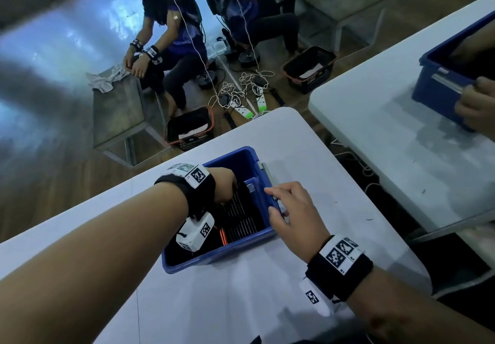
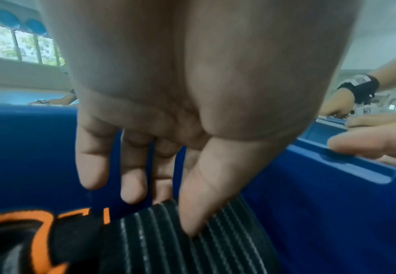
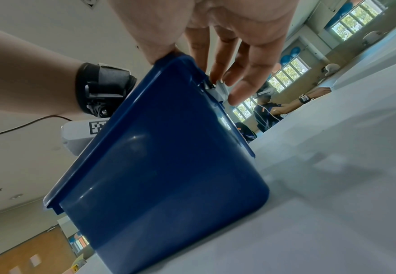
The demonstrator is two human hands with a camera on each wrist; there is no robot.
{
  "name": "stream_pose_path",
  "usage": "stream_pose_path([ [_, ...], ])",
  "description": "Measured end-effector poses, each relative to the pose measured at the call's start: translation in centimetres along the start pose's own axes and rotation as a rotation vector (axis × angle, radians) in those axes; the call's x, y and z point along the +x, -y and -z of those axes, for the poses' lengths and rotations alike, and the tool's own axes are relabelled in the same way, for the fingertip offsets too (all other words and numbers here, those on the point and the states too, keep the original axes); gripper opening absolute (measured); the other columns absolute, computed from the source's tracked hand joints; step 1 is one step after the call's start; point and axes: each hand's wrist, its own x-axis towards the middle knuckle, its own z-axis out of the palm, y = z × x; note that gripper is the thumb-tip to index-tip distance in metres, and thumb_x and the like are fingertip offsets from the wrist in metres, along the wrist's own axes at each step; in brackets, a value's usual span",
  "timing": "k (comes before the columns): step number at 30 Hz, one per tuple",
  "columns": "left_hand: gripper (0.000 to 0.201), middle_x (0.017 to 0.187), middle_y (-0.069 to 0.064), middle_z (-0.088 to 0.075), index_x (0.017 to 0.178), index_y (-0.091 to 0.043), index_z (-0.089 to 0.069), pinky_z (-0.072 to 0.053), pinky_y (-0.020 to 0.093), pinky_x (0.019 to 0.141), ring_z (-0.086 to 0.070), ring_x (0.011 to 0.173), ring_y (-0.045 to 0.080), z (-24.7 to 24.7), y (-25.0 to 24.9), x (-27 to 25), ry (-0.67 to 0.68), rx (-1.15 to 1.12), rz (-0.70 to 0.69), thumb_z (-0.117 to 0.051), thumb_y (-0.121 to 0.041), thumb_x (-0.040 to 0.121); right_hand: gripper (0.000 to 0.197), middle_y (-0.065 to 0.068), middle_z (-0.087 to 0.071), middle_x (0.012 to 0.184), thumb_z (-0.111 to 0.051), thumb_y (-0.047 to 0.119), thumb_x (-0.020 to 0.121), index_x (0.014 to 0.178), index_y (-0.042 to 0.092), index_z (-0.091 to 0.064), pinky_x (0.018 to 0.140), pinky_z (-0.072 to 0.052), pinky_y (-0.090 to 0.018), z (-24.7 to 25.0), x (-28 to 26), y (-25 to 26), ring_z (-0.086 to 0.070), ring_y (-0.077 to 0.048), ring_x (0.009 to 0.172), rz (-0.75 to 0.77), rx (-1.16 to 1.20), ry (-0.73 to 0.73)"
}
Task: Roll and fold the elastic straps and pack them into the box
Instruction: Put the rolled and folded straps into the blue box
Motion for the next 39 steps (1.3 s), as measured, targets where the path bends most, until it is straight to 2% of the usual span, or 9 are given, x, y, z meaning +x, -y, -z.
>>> stream_pose_path([
  [6, 0.042, 0.128, 0.003, -0.066, 0.131, -0.019, -0.063, -0.05, 0.032, 0.096, -0.062, 0.116, 0.024, -0.7, 0.1, 0.3, -0.114, -0.037, -0.008, -0.055, -0.006, 0.092, 0.04, 0.015, -0.044, 0.115, -0.055, 0.019, 0.091, 0.13, 0.025, -0.059, 0.089, -0.053, -0.033, 0.0, 0.1, 0.1, -0.048, -0.01, 0.109, 0.0, -0.007, -0.011],
  [12, 0.035, 0.12, 0.0, -0.068, 0.125, -0.022, -0.065, -0.051, 0.032, 0.091, -0.062, 0.11, 0.022, -0.9, 0.9, -1.7, -0.254, -0.128, -0.037, -0.064, -0.017, 0.09, 0.039, 0.012, -0.046, 0.115, -0.058, 0.016, 0.091, 0.13, 0.025, -0.06, 0.089, -0.053, -0.037, 0.1, 0.1, -0.1, -0.052, -0.013, 0.11, 0.003, 0.0, -0.015],
  [17, 0.028, 0.109, -0.007, -0.068, 0.121, -0.026, -0.065, -0.047, 0.026, 0.09, -0.062, 0.101, 0.013, -1.6, 3.1, -7.0, -0.478, -0.4, -0.045, -0.067, -0.029, 0.093, 0.039, 0.013, -0.046, 0.113, -0.059, 0.013, 0.09, 0.127, 0.024, -0.062, 0.087, -0.055, -0.041, 0.1, 0.1, -0.1, -0.057, -0.015, 0.103, 0.022, 0.017, -0.028],
  [23, 0.034, 0.12, -0.002, -0.051, 0.124, -0.032, -0.063, -0.043, 0.035, 0.104, -0.053, 0.113, 0.02, -9.9, 7.3, -11.0, -0.799, -0.647, 0.17, -0.068, -0.028, 0.091, 0.049, 0.007, -0.046, 0.116, -0.058, 0.012, 0.091, 0.137, 0.026, -0.049, 0.091, -0.053, -0.044, 0.1, 0.4, -0.1, -0.053, -0.013, 0.112, -0.01, 0.002, 0.005],
  [26, 0.053, 0.134, 0.006, -0.047, 0.143, -0.027, -0.046, -0.039, 0.038, 0.109, -0.049, 0.127, 0.026, -14.3, 7.1, -10.8, -0.82, -0.828, 0.317, -0.064, -0.029, 0.093, 0.049, 0.006, -0.046, 0.116, -0.057, 0.012, 0.092, 0.139, 0.023, -0.051, 0.092, -0.053, -0.043, 0.0, 0.6, -0.1, -0.053, -0.013, 0.11, 0.001, -0.017, 0.023],
  [29, 0.052, 0.13, -0.002, -0.053, 0.144, -0.027, -0.042, -0.042, 0.032, 0.101, -0.051, 0.124, 0.02, -16.8, 5.7, -9.8, -0.894, -1.061, 0.241, -0.06, -0.017, 0.095, 0.049, 0.008, -0.044, 0.116, -0.055, 0.014, 0.092, 0.14, 0.023, -0.05, 0.091, -0.055, -0.041, 0.0, 0.8, 0.0, -0.054, -0.014, 0.11, -0.016, -0.044, 0.054],
  [33, 0.065, 0.137, -0.01, -0.053, 0.153, -0.036, -0.029, -0.041, 0.028, 0.103, -0.054, 0.122, 0.013, -18.5, 5.1, -8.9, -0.912, -1.263, 0.246, -0.048, -0.006, 0.098, 0.049, 0.007, -0.045, 0.117, -0.055, 0.013, 0.093, 0.141, 0.022, -0.05, 0.089, -0.055, -0.035, 0.0, 0.7, 0.7, -0.055, -0.011, 0.106, -0.024, -0.055, 0.073],
  [36, 0.069, 0.141, -0.009, -0.054, 0.155, -0.039, -0.026, -0.045, 0.033, 0.106, -0.057, 0.123, 0.016, -19.6, 5.5, -9.1, -0.883, -1.364, 0.231, -0.047, -0.005, 0.098, 0.049, 0.006, -0.044, 0.116, -0.056, 0.012, 0.093, 0.141, 0.021, -0.05, 0.084, -0.054, -0.028, -0.1, 0.3, 1.2, -0.056, -0.01, 0.102, -0.034, -0.075, 0.084],
  [39, 0.071, 0.138, -0.004, -0.056, 0.155, -0.038, -0.024, -0.048, 0.03, 0.098, -0.06, 0.117, 0.019, -20.7, 6.2, -9.6, -0.864, -1.393, 0.234, -0.048, -0.004, 0.097, 0.049, 0.005, -0.045, 0.114, -0.057, 0.012, 0.092, 0.14, 0.02, -0.051, 0.085, -0.054, -0.029, -0.7, -0.6, 1.8, -0.055, -0.011, 0.104, -0.041, -0.098, 0.093],
])
